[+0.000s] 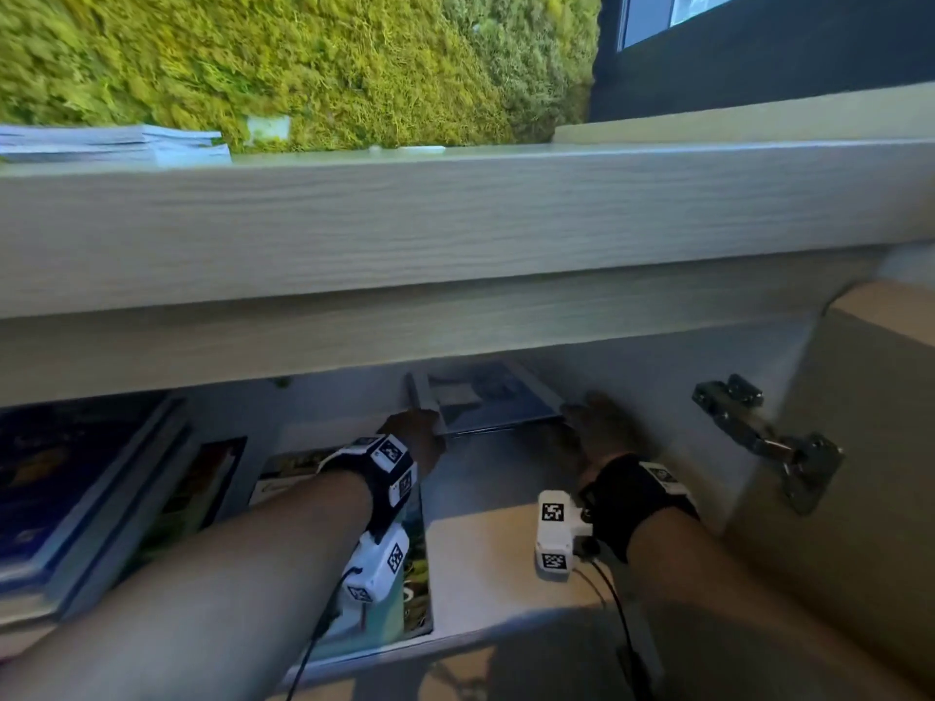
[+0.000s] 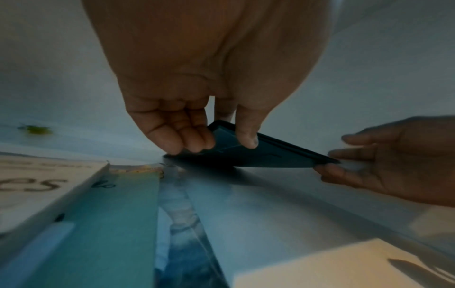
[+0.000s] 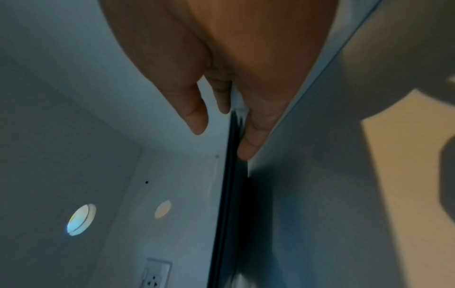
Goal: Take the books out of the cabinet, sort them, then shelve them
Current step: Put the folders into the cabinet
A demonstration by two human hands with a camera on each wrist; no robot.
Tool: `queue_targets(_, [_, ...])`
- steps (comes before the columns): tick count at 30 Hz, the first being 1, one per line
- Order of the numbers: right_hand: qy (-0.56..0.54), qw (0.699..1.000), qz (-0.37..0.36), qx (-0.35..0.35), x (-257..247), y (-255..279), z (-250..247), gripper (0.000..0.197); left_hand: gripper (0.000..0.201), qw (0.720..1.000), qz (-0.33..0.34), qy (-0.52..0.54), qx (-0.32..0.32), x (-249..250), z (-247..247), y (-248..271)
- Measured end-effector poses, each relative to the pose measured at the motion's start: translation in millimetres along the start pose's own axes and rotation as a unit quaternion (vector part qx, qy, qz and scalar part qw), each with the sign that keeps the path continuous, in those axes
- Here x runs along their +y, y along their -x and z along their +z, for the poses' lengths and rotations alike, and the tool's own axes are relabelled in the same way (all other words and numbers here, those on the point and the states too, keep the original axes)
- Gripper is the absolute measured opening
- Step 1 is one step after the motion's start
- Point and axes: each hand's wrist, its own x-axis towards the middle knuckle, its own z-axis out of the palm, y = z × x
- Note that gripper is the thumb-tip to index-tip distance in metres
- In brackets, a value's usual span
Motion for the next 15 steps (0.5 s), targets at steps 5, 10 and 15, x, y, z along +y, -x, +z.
queue_targets(5, [-0.064,0.997,-0.044,-0.031,-2,13,10,0.04,0.049,0.998,-0.052,0.004,-0.025,-6,8,-34])
queue_targets(10, [0.042,0.997,-0.041,-0.052,19,6,14,0.045,0.059,0.995,-0.086,0.035,-0.032,-16,16,-61])
queue_targets(15, [0.107,0.988,-0.039,-0.101,35,4,18,0.038,0.051,0.996,-0.087,0.022,-0.023,-6,36,-69])
